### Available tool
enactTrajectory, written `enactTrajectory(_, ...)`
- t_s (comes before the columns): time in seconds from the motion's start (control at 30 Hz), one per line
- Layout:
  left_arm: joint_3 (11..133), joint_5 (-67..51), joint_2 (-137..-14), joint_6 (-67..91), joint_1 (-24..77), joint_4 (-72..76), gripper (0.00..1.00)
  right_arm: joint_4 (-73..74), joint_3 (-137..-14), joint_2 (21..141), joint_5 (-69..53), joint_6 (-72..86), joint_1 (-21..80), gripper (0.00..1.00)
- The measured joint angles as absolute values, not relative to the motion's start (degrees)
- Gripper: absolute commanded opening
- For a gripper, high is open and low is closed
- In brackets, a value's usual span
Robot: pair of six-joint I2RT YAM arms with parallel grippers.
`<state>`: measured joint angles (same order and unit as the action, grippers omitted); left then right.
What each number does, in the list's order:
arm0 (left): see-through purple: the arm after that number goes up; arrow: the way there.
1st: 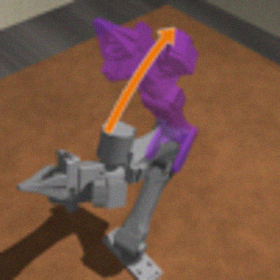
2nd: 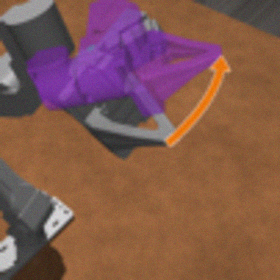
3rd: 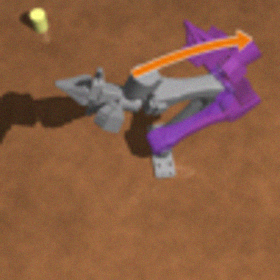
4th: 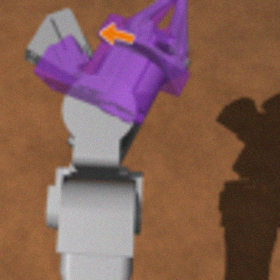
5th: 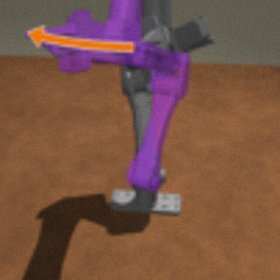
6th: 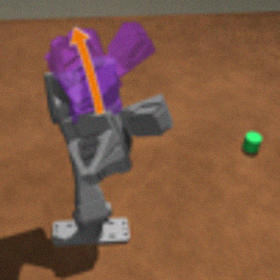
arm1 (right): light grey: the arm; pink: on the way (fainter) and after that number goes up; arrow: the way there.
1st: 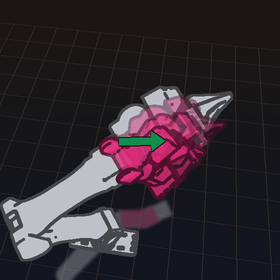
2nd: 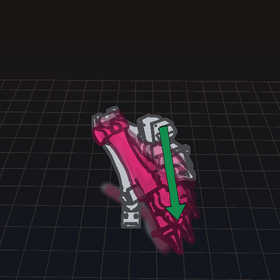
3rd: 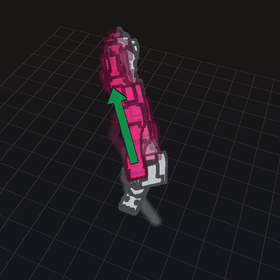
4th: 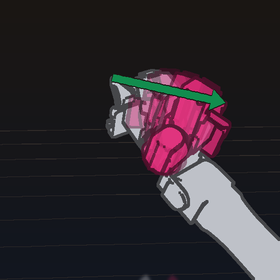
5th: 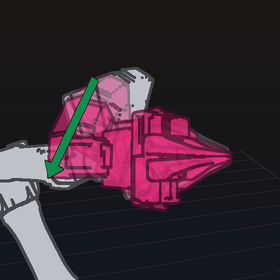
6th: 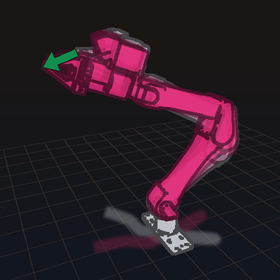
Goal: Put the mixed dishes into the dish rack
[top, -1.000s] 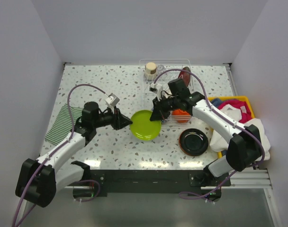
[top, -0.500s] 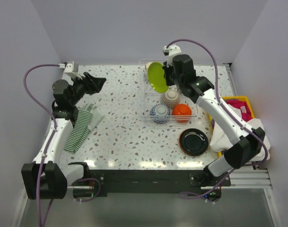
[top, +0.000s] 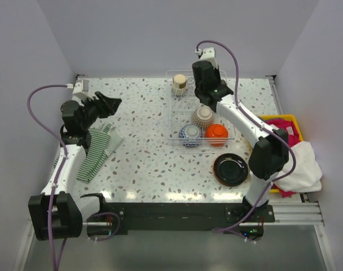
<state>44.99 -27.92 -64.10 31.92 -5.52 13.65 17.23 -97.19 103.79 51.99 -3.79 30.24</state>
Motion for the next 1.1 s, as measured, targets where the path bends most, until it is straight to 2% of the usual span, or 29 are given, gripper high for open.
enactTrajectory(0.27, 44.8, -28.1, -64.0, 32.1, -6.9, 13.6, 0.59, 22.3, -106.4, 110.5, 52.1, -1.5, 26.5, 0.0)
enactTrajectory(1.07, 44.8, -28.1, -70.4, 31.3, -7.2, 13.6, 0.59, 32.1, -113.5, 124.6, 45.3, 4.4, 23.9, 0.0)
enactTrajectory(1.1, 44.8, -28.0, -70.6, 31.2, -7.2, 13.6, 0.59, 32.6, -113.5, 124.9, 45.0, 4.6, 23.8, 0.1)
